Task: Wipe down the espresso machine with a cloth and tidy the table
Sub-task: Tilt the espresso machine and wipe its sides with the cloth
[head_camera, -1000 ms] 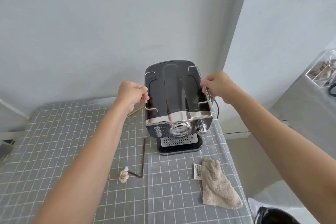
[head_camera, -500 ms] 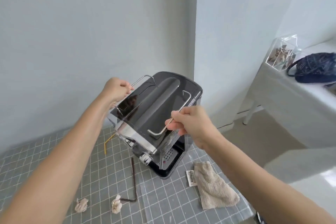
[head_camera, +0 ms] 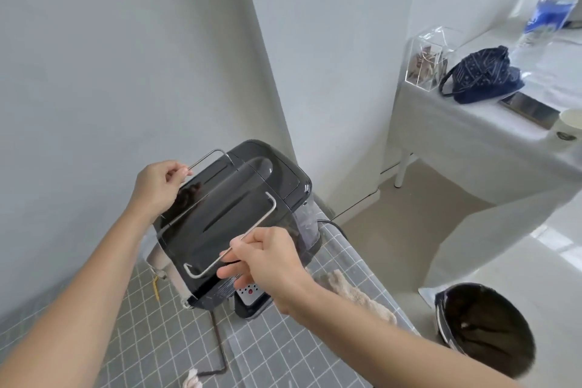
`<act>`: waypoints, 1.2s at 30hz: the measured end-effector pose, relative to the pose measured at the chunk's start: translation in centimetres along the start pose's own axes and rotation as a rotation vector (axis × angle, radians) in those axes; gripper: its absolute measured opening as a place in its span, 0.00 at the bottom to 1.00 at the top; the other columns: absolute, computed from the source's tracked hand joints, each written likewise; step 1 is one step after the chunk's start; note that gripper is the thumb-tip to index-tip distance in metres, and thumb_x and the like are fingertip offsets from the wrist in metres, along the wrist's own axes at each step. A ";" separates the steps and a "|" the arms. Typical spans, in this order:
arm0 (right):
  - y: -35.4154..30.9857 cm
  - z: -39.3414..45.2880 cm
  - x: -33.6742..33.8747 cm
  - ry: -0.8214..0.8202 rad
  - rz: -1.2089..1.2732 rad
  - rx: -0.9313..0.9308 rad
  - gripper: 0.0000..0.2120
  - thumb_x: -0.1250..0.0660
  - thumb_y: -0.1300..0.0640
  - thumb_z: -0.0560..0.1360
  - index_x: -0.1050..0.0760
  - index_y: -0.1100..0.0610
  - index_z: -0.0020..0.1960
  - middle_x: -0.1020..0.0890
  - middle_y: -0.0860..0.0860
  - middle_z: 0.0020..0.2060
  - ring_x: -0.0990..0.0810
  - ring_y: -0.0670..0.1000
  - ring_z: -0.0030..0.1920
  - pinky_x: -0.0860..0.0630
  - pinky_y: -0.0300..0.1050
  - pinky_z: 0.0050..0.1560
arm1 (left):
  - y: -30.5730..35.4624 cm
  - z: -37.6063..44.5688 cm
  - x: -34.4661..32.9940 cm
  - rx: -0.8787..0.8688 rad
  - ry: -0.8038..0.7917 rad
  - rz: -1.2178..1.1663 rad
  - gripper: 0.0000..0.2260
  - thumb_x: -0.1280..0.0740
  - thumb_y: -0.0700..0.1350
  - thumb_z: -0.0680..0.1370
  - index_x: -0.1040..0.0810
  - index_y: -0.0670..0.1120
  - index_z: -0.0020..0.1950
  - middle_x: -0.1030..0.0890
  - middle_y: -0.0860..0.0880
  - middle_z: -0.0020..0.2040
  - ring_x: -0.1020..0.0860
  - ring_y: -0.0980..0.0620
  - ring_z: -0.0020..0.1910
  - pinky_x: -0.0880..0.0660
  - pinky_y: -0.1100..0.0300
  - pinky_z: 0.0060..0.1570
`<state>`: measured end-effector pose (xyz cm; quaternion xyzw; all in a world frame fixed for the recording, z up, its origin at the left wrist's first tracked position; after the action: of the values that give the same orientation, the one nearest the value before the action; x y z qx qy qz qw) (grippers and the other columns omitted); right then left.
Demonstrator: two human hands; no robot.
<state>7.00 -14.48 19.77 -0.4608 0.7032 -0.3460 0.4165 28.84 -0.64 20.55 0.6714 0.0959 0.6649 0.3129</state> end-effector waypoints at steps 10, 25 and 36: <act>14.5 -0.1 12.8 0.156 -1.077 0.263 0.17 0.44 0.46 0.80 0.31 0.48 0.66 0.25 0.53 0.67 0.27 0.58 0.67 0.32 0.58 0.70 | 5.3 -3.1 -3.0 0.124 -0.031 0.385 0.25 0.49 0.60 0.80 0.43 0.53 0.76 0.48 0.41 0.78 0.49 0.42 0.77 0.54 0.39 0.73; 16.8 2.9 17.6 0.529 -0.319 0.250 0.08 0.41 0.59 0.81 0.27 0.49 0.55 0.18 0.49 0.47 0.22 0.45 0.43 0.26 0.44 0.44 | 9.4 -2.0 -8.2 0.413 0.064 0.419 0.45 0.61 0.78 0.67 0.49 0.53 0.77 0.45 0.43 0.76 0.54 0.43 0.76 0.63 0.31 0.68; 1.3 7.3 9.0 0.481 0.046 0.427 0.19 0.50 0.42 0.80 0.29 0.51 0.60 0.35 0.24 0.65 0.45 0.43 0.75 0.43 0.51 0.72 | 9.8 -2.0 -8.3 0.362 0.088 0.451 0.49 0.51 0.82 0.60 0.45 0.54 0.73 0.41 0.45 0.72 0.49 0.45 0.75 0.57 0.32 0.70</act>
<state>11.09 -23.25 13.20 -0.2523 0.7031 -0.5751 0.3334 23.28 -12.27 18.81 0.6914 0.0747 0.7181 0.0277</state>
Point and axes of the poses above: each hand's wrist, its own z-axis towards the middle knuckle, its own x-axis out of the back of the hand, y = z × x, the point moved 1 cm from there along z, towards the middle knuckle
